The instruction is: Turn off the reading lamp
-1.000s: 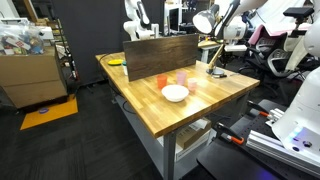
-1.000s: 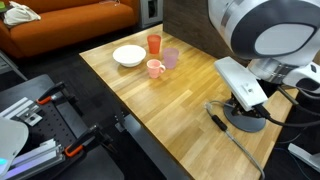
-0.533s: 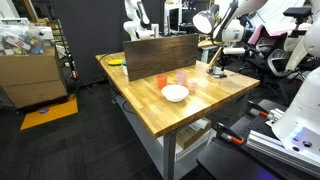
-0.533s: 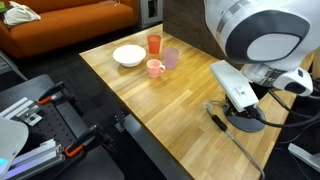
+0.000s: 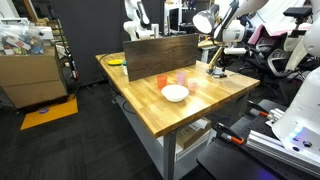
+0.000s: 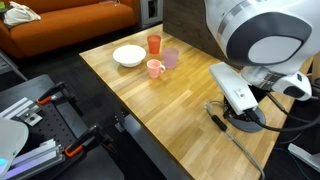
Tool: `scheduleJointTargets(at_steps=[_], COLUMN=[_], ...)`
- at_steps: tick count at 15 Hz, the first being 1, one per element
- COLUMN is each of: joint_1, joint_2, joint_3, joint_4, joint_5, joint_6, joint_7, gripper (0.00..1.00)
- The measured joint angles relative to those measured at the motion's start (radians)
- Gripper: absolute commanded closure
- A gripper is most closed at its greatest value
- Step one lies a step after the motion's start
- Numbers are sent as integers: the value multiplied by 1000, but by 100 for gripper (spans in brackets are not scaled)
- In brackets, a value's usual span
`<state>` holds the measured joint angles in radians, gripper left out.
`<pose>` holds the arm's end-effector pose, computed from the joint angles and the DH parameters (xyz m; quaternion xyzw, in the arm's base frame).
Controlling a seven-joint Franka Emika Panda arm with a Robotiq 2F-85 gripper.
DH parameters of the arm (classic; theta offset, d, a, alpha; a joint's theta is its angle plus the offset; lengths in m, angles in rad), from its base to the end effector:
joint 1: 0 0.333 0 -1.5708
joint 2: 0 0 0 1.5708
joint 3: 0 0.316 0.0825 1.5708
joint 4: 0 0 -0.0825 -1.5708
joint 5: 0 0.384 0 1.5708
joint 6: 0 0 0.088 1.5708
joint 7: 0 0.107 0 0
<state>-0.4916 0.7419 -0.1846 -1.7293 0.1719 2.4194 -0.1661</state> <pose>0.5226 -0.4061 0.1561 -0.9557 0.2936 0.0187 0.0006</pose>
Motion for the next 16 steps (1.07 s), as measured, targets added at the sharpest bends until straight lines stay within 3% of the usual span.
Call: scheduleJointTargets(at_steps=[16], joint_1=[-16], joint_2=[-2], joint_3=[1], joint_4=[-24], joint_5=[0], joint_6=[-37], joint_7=[0], gripper=[100])
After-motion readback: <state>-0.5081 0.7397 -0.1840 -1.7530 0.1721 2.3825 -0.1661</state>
